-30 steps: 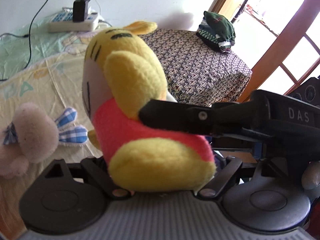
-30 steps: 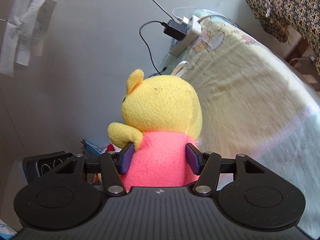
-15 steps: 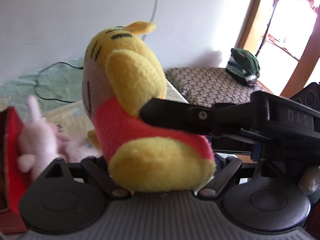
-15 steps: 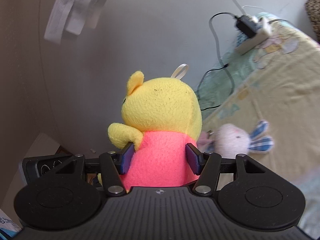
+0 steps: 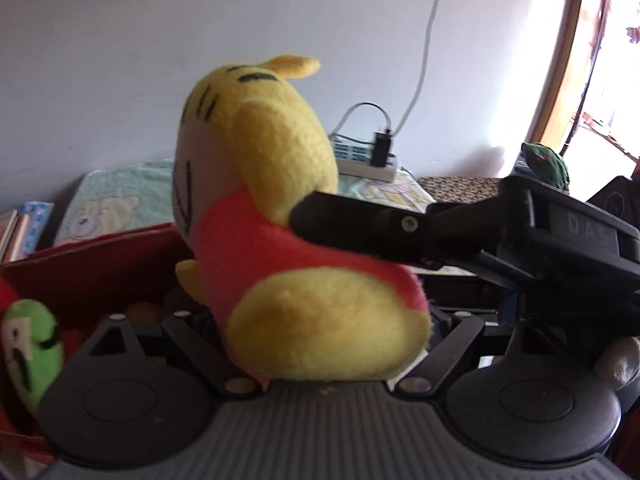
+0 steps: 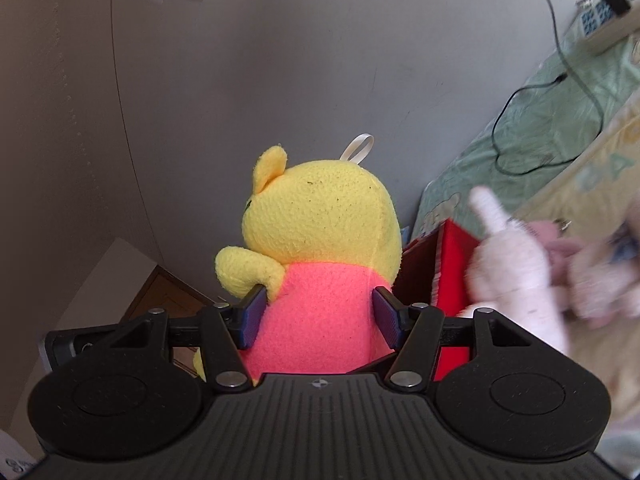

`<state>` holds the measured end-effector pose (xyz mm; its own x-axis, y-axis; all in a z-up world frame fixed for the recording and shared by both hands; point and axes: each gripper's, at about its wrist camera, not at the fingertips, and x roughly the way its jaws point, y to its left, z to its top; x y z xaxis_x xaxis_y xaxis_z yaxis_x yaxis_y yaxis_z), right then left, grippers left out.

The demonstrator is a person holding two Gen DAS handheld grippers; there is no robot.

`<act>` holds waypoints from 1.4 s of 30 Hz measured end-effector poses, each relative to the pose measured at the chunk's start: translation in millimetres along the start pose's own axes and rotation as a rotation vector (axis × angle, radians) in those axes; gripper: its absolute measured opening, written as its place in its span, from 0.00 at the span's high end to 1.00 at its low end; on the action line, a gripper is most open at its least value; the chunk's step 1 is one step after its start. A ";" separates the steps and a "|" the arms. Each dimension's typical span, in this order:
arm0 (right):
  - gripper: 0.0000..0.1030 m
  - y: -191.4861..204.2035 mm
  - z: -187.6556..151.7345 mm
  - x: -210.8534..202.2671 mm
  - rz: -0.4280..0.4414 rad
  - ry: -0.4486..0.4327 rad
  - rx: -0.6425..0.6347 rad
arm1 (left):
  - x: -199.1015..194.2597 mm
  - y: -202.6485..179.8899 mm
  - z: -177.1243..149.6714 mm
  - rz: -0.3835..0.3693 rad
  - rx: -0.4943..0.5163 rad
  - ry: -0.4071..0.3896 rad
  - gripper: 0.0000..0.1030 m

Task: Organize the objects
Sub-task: 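Lower the yellow bear into the red box and open the right gripper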

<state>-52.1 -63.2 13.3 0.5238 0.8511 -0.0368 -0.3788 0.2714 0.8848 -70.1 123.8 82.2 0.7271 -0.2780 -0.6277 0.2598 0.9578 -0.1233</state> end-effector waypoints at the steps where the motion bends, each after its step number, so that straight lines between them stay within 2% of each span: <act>1: 0.41 -1.5 -3.3 9.4 0.003 -0.002 0.026 | -2.1 9.6 -0.3 0.005 0.002 0.002 0.16; 4: 0.40 -4.9 -12.2 33.7 -0.012 -0.003 0.075 | -7.4 37.9 -5.6 0.026 0.011 0.018 0.16; 9: 0.38 -10.9 -22.5 53.9 -0.098 -0.006 0.094 | -0.1 66.5 -13.7 0.028 0.024 0.058 0.16; 13: 0.37 -17.1 -25.3 60.7 -0.206 -0.015 0.086 | 11.2 65.0 -25.9 0.045 0.100 0.081 0.17; 19: 0.37 -12.0 -23.7 52.4 -0.279 -0.068 0.009 | 21.3 67.8 -37.0 -0.008 0.114 0.116 0.15; 24: 0.39 -5.3 -23.0 40.4 -0.291 -0.105 -0.036 | 17.6 54.4 -35.8 -0.027 0.171 0.077 0.15; 27: 0.46 -3.0 -23.8 39.1 -0.285 -0.097 -0.048 | 19.4 58.4 -31.3 -0.073 0.135 0.092 0.15; 33: 0.55 -4.8 -25.1 37.1 -0.324 -0.097 -0.050 | 29.5 48.0 -34.0 -0.070 0.150 0.117 0.15; 42: 0.55 0.7 -23.8 32.2 -0.368 -0.087 -0.085 | 32.1 47.9 -28.0 -0.020 0.128 0.159 0.15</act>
<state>-53.6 -24.9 1.7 0.6979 0.6495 -0.3018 -0.2133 0.5908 0.7781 -52.1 162.8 34.6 0.6145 -0.2718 -0.7406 0.3590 0.9323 -0.0443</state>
